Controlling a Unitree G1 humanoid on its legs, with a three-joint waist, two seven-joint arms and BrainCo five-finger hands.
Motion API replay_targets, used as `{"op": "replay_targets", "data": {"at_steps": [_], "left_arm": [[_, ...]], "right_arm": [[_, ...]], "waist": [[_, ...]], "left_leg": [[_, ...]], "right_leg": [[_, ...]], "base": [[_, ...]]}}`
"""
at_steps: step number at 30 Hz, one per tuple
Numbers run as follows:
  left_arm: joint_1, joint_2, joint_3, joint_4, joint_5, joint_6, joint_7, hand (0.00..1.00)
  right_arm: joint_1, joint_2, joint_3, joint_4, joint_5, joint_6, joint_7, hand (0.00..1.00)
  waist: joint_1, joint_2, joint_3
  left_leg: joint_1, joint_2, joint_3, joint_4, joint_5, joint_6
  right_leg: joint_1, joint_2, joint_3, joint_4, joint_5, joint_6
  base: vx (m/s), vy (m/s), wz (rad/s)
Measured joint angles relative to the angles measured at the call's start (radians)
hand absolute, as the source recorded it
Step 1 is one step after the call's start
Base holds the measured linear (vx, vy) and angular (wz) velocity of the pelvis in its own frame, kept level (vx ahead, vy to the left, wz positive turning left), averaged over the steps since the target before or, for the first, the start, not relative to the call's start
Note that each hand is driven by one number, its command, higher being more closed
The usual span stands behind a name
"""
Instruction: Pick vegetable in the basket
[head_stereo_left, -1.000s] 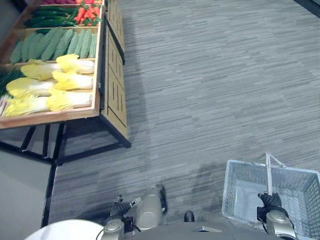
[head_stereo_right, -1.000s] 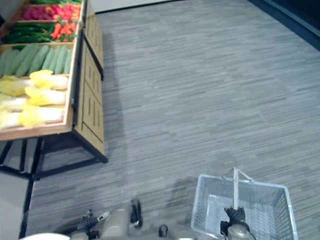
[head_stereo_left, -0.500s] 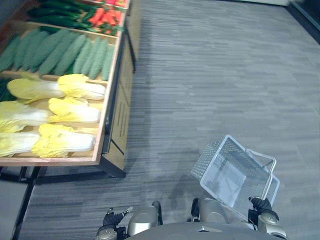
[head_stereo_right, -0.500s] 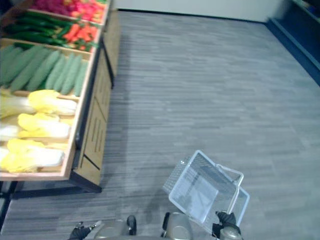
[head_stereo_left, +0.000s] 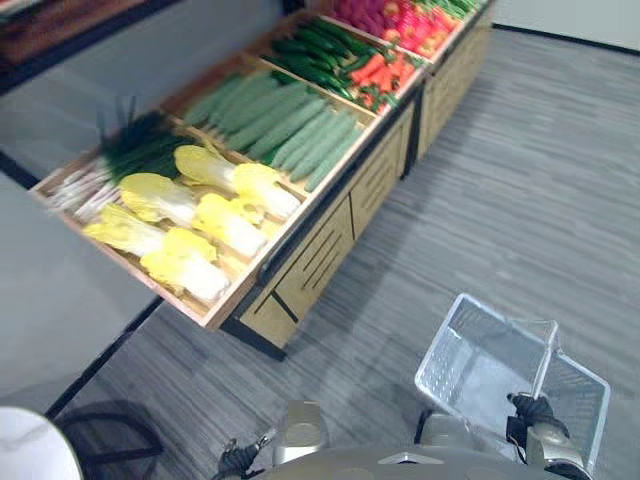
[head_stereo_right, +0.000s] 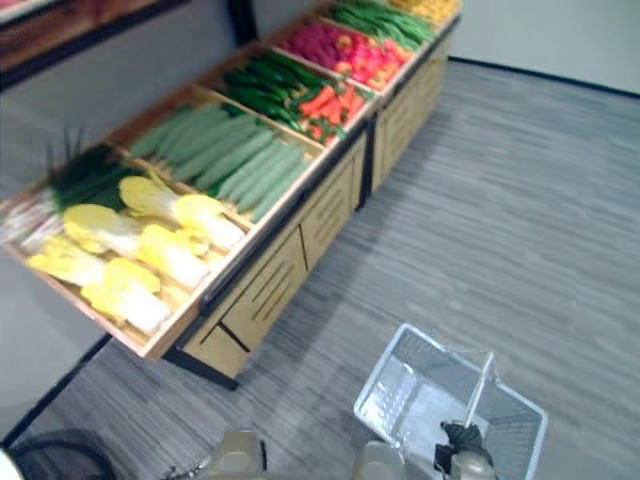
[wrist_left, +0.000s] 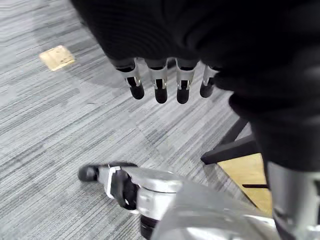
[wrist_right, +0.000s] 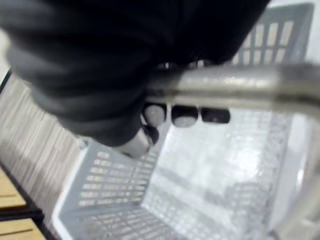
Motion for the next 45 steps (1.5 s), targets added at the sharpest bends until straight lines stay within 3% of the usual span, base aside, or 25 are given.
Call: {"op": "replay_targets", "data": {"at_steps": [1, 2, 3, 4, 5, 7, 8, 10, 12, 13, 14, 15, 16, 18, 22, 25, 26, 27, 28, 29, 30, 32, 36, 41, 45], "left_arm": [[-0.002, 0.0, -0.008, 0.0, 0.0, 0.0, 0.0, 0.0], [-0.004, -0.002, -0.012, 0.0, 0.0, 0.0, -0.003, 0.0], [-0.004, -0.006, -0.008, 0.001, 0.001, 0.001, -0.012, 0.0], [-0.011, 0.0, -0.006, 0.012, 0.0, 0.004, -0.015, 0.0], [-0.01, 0.007, -0.009, 0.013, 0.001, 0.009, -0.019, 0.0], [-0.012, 0.026, -0.012, 0.011, 0.001, 0.016, -0.018, 0.0], [-0.021, 0.05, -0.015, 0.007, 0.002, 0.019, -0.017, 0.0], [-0.027, 0.061, -0.019, 0.002, 0.001, 0.019, -0.015, 0.0], [-0.034, 0.071, -0.022, -0.014, 0.0, 0.019, -0.013, 0.0], [-0.052, 0.081, -0.022, -0.023, -0.001, 0.019, -0.012, 0.0], [-0.067, 0.101, -0.031, -0.044, -0.002, 0.013, -0.013, 0.0], [-0.074, 0.104, -0.031, -0.046, -0.002, 0.01, -0.012, 0.0], [-0.082, 0.108, -0.03, -0.043, -0.001, 0.009, -0.011, 0.0], [-0.125, 0.075, -0.028, -0.034, -0.017, 0.013, -0.011, 0.0], [-0.134, 0.063, 0.011, -0.075, -0.091, 0.007, 0.006, 0.0], [-0.155, 0.064, 0.021, -0.193, -0.15, -0.027, 0.01, 0.0], [-0.169, 0.075, 0.013, -0.258, -0.187, -0.047, 0.028, 0.0], [-0.193, 0.076, 0.011, -0.3, -0.203, -0.05, 0.033, 0.0], [-0.182, 0.075, 0.01, -0.362, -0.215, -0.05, 0.035, 0.0], [-0.172, 0.075, 0.009, -0.394, -0.221, -0.053, 0.036, 0.0], [-0.154, 0.071, 0.006, -0.457, -0.234, -0.059, 0.052, 0.0], [-0.151, 0.07, 0.002, -0.576, -0.237, -0.072, 0.074, 0.0], [-0.179, 0.079, -0.012, -0.77, -0.236, -0.104, 0.121, 0.0], [-0.213, 0.129, -0.096, -1.006, -0.204, -0.143, 0.158, 0.0], [-0.276, 0.179, -0.169, -1.013, -0.122, -0.157, 0.162, 0.0]], "right_arm": [[-0.009, -0.008, -0.007, 0.013, -0.002, 0.001, 0.001, 1.0], [-0.013, -0.011, -0.015, 0.018, -0.005, 0.003, 0.002, 1.0], [-0.01, -0.01, -0.037, 0.028, -0.013, 0.008, 0.001, 1.0], [-0.018, 0.004, -0.059, 0.063, -0.029, 0.01, 0.003, 1.0], [-0.015, 0.008, -0.1, 0.079, -0.039, 0.01, -0.002, 1.0], [-0.017, 0.008, -0.135, 0.092, -0.039, 0.011, -0.006, 1.0], [-0.019, 0.009, -0.156, 0.11, -0.038, 0.021, -0.007, 1.0], [-0.006, 0.011, -0.18, 0.115, -0.038, 0.019, -0.008, 1.0], [0.004, 0.016, -0.202, 0.115, -0.038, 0.018, -0.011, 1.0], [0.014, 0.029, -0.222, 0.114, -0.036, 0.017, -0.013, 1.0], [0.033, 0.047, -0.232, 0.117, -0.02, 0.017, -0.019, 1.0], [0.037, 0.056, -0.239, 0.122, -0.015, 0.017, -0.02, 1.0], [0.037, 0.066, -0.253, 0.129, -0.004, 0.017, -0.021, 1.0], [0.024, 0.073, -0.295, 0.144, 0.013, 0.014, -0.023, 1.0], [-0.005, 0.077, -0.314, 0.14, 0.012, 0.011, -0.021, 1.0], [0.024, 0.1, -0.344, 0.116, 0.001, 0.013, -0.025, 1.0], [0.027, 0.118, -0.33, 0.091, 0.001, 0.017, -0.026, 1.0], [0.029, 0.122, -0.329, 0.088, 0.002, 0.017, -0.028, 1.0], [0.033, 0.13, -0.331, 0.085, 0.002, 0.018, -0.031, 1.0], [0.04, 0.13, -0.333, 0.082, 0.002, 0.018, -0.035, 1.0], [0.059, 0.124, -0.334, 0.072, 0.002, 0.018, -0.044, 1.0], [0.089, 0.11, -0.344, 0.064, 0.003, 0.018, -0.048, 1.0], [0.106, 0.135, -0.353, 0.069, 0.01, 0.018, -0.049, 1.0], [0.13, 0.137, -0.348, 0.063, 0.019, 0.017, -0.049, 1.0], [0.125, 0.134, -0.325, 0.053, 0.019, 0.015, -0.047, 1.0]], "waist": [[0.0, 0.002, -0.001], [0.002, 0.006, -0.004], [0.009, 0.01, -0.006], [0.01, -0.018, -0.008], [0.004, -0.024, -0.009], [-0.01, -0.033, -0.009], [-0.015, -0.038, -0.007], [-0.023, -0.033, -0.007], [-0.048, -0.024, -0.005], [-0.063, -0.035, -0.01], [-0.066, -0.06, -0.024], [-0.065, -0.077, -0.031], [-0.066, -0.099, -0.038], [-0.039, -0.046, -0.051], [-0.041, 0.033, -0.048], [-0.032, 0.037, -0.047], [-0.021, 0.032, -0.044], [-0.026, 0.01, -0.033], [-0.021, 0.001, -0.026], [-0.025, -0.008, -0.02], [-0.041, 0.006, -0.025], [-0.051, 0.049, -0.053], [-0.058, 0.04, -0.058], [-0.071, 0.04, -0.066], [-0.094, 0.045, -0.07]], "left_leg": [[0.007, -0.042, 0.114, -0.123, 0.021, 0.031], [0.015, -0.071, 0.156, -0.196, 0.047, 0.065], [0.047, -0.119, 0.196, -0.321, 0.062, 0.196], [0.08, -0.167, 0.17, -0.383, 0.079, 0.205], [0.109, -0.192, 0.121, -0.419, 0.082, 0.207], [0.134, -0.201, 0.053, -0.43, 0.077, 0.205], [0.161, -0.193, -0.015, -0.435, 0.081, 0.199], [0.198, -0.179, -0.093, -0.453, 0.095, 0.176], [0.222, -0.166, -0.199, -0.48, 0.115, 0.144], [0.22, -0.163, -0.263, -0.487, 0.13, 0.121], [0.212, -0.177, -0.327, -0.5, 0.146, 0.095], [0.21, -0.19, -0.35, -0.51, 0.153, 0.08], [0.208, -0.205, -0.376, -0.523, 0.159, 0.062], [0.205, -0.159, -0.419, -0.591, 0.202, 0.0], [0.178, -0.088, -0.432, -0.615, 0.273, -0.04], [0.175, -0.063, -0.414, -0.624, 0.312, -0.042], [0.169, -0.076, -0.398, -0.69, 0.413, -0.052], [0.135, -0.08, -0.361, -0.578, 0.333, -0.02], [0.113, -0.086, -0.316, -0.399, 0.211, 0.009], [0.117, -0.094, -0.316, -0.343, 0.173, 0.019], [0.151, -0.112, -0.315, -0.34, 0.134, 0.018], [0.188, -0.13, -0.321, -0.49, 0.134, 0.018], [0.202, -0.18, -0.347, -0.636, 0.209, 0.043], [0.259, -0.194, -0.346, -0.689, 0.232, 0.047], [0.27, -0.185, -0.333, -0.707, 0.239, 0.039]], "right_leg": [[0.025, 0.011, -0.041, -0.009, -0.001, 0.005], [0.03, 0.018, -0.061, -0.006, -0.009, 0.015], [0.036, 0.027, -0.091, 0.028, -0.039, 0.04], [0.022, -0.019, -0.119, 0.142, -0.078, 0.079], [-0.04, -0.066, -0.137, 0.364, -0.084, 0.107], [-0.151, -0.122, -0.102, 0.666, -0.025, 0.16], [-0.226, -0.124, -0.044, 0.82, -0.033, 0.154], [-0.254, -0.124, -0.034, 0.84, -0.065, 0.148], [-0.271, -0.114, 0.019, 0.742, -0.076, 0.132], [-0.277, -0.096, 0.113, 0.633, -0.081, 0.145], [-0.275, -0.083, 0.248, 0.462, -0.047, 0.15], [-0.272, -0.087, 0.306, 0.391, 0.018, 0.144], [-0.272, -0.092, 0.355, 0.353, 0.041, 0.151], [-0.217, -0.035, 0.385, 0.259, -0.022, 0.12], [-0.165, 0.036, 0.337, 0.136, -0.015, 0.067], [-0.131, 0.059, 0.288, 0.09, 0.002, 0.038], [-0.151, 0.053, 0.265, 0.079, 0.007, 0.003], [-0.172, 0.035, 0.246, 0.082, 0.019, -0.007], [-0.167, 0.016, 0.244, 0.082, 0.025, -0.003], [-0.162, 0.004, 0.244, 0.081, 0.027, 0.001], [-0.148, -0.002, 0.243, 0.067, 0.035, 0.015], [-0.149, 0.009, 0.223, 0.023, 0.062, 0.044], [-0.117, -0.013, 0.187, -0.089, 0.146, 0.06], [-0.072, -0.019, 0.182, -0.113, 0.156, 0.068], [-0.076, -0.006, 0.191, -0.113, 0.156, 0.066]], "base": [[0.34, -0.102, 0.92], [0.36, -0.059, 0.87], [0.36, -0.008, 0.92], [0.44, 0.03, 1.2], [0.39, 0.042, 1.16], [0.43, -0.022, 1.27], [0.38, -0.068, 1.28], [0.35, -0.17, 1.48], [0.3, -0.247, 1.66], [0.19, -0.366, 1.77], [0.21, -0.453, 1.86], [0.15, -0.412, 1.4], [0.09, -0.36, 0.96], [0.06, -0.41, 0.56], [-0.03, -0.287, 0.11], [-0.11, -0.144, 0.43], [-0.21, -0.102, 0.34], [-0.18, -0.079, 0.28], [-0.1, -0.019, 0.15], [-0.07, 0.011, 0.16], [-0.08, 0.09, 0.27], [-0.09, 0.175, 0.4], [-0.05, 0.102, 0.29], [-0.04, 0.029, 0.02], [-0.01, -0.024, -0.09]]}}
